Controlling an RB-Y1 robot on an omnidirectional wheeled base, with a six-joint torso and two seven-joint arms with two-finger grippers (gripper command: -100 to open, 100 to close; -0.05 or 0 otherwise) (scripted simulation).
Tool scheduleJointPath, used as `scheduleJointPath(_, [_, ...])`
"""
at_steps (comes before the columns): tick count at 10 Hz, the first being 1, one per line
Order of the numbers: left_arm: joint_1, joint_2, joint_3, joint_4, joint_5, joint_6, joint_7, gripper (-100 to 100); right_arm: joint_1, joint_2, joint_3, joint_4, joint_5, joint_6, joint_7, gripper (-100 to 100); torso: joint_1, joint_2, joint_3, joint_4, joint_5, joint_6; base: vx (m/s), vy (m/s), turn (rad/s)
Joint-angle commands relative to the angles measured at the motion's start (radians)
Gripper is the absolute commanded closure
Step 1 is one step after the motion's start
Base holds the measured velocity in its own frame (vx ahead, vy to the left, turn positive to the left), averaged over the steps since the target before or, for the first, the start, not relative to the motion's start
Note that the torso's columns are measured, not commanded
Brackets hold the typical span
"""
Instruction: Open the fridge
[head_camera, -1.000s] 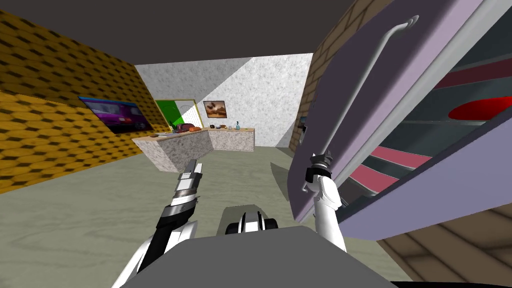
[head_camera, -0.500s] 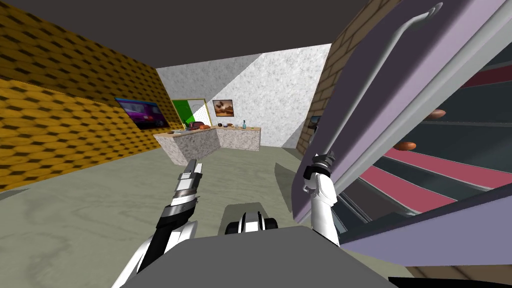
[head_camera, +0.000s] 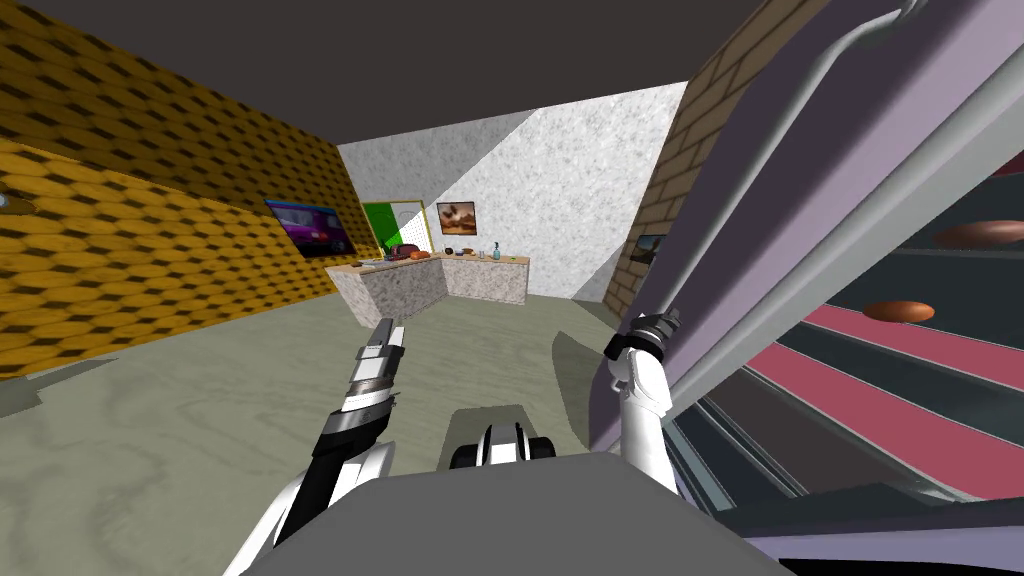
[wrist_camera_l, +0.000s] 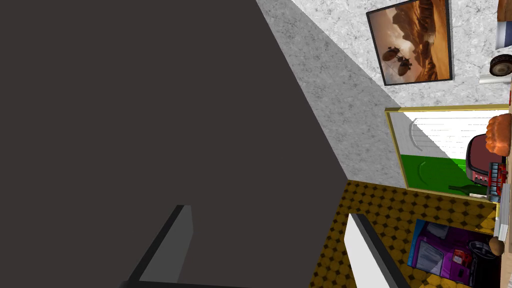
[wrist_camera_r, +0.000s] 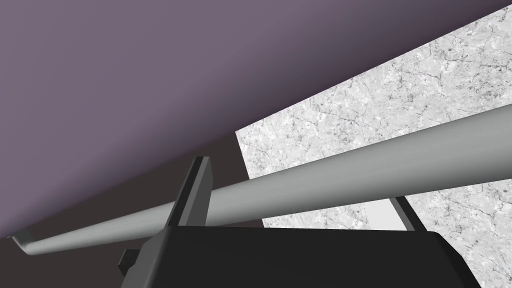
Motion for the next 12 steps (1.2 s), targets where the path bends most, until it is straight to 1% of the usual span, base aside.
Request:
scheduleJointPath(1, [0.0,0.0,0.0,0.0,0.0,0.0,0.0,0,0.013,0.007,0.014,-0.026,0.05,0.081,0.01,100,-0.001,-0.001,-0.002,0.0,0.0,0.0,0.175,0.036,0.2])
scheduleJointPath(2, [0.0,0.0,0.0,0.0,0.0,0.0,0.0,0,0.013,0.007,0.014,-0.026,0.05,0.113,0.01,100,0.0,-0.006,-0.005,0.0,0.002,-0.002,0.155,0.046,0.099])
scheduleJointPath(3, [0.0,0.0,0.0,0.0,0.0,0.0,0.0,0,0.025,0.018,0.024,-0.044,0.083,0.143,0.011,100,-0.003,-0.005,-0.006,0.0,0.002,0.001,0.147,0.02,0.175])
scheduleJointPath(4, [0.0,0.0,0.0,0.0,0.0,0.0,0.0,0,0.025,0.018,0.024,-0.044,0.083,0.177,0.011,100,-0.003,-0.004,-0.004,-0.001,0.002,0.0,0.11,0.003,0.132])
scheduleJointPath(5, [0.0,0.0,0.0,0.0,0.0,0.0,0.0,0,0.025,0.018,0.024,-0.044,0.083,0.187,0.011,100,-0.006,0.0,-0.003,0.001,0.002,0.003,0.062,0.004,0.019])
scheduleJointPath(6, [0.0,0.0,0.0,0.0,0.0,0.0,0.0,0,0.037,0.029,0.034,-0.062,0.117,0.231,0.012,100,-0.007,0.003,0.0,0.001,0.0,0.005,0.124,0.014,0.17])
scheduleJointPath(7, [0.0,0.0,0.0,0.0,0.0,0.0,0.0,0,0.037,0.029,0.034,-0.062,0.117,0.256,0.012,100,-0.006,0.0,-0.001,0.0,0.0,0.005,0.134,0.003,0.111])
scheduleJointPath(8, [0.0,0.0,0.0,0.0,0.0,0.0,0.0,0,0.049,0.04,0.044,-0.081,0.15,0.286,0.012,100,-0.006,0.0,-0.001,0.001,0.0,0.006,0.168,0.007,0.179])
scheduleJointPath(9, [0.0,0.0,0.0,0.0,0.0,0.0,0.0,0,0.049,0.04,0.044,-0.081,0.15,0.312,0.012,100,-0.006,-0.001,-0.002,0.001,0.002,0.005,0.129,-0.004,0.103])
scheduleJointPath(10, [0.0,0.0,0.0,0.0,0.0,0.0,0.0,0,0.049,0.04,0.044,-0.081,0.15,0.324,0.012,100,-0.004,0.002,0.0,-0.001,0.0,0.005,0.05,-0.008,0.017])
scheduleJointPath(11, [0.0,0.0,0.0,0.0,0.0,0.0,0.0,0,0.062,0.051,0.054,-0.099,0.184,0.364,0.013,100,-0.005,0.007,0.003,0.0,-0.002,0.008,0.099,0.012,0.16])
scheduleJointPath(12, [0.0,0.0,0.0,0.0,0.0,0.0,0.0,0,0.062,0.051,0.054,-0.099,0.184,0.387,0.013,100,-0.002,0.005,0.003,0.0,-0.001,0.006,0.112,-0.005,0.104])
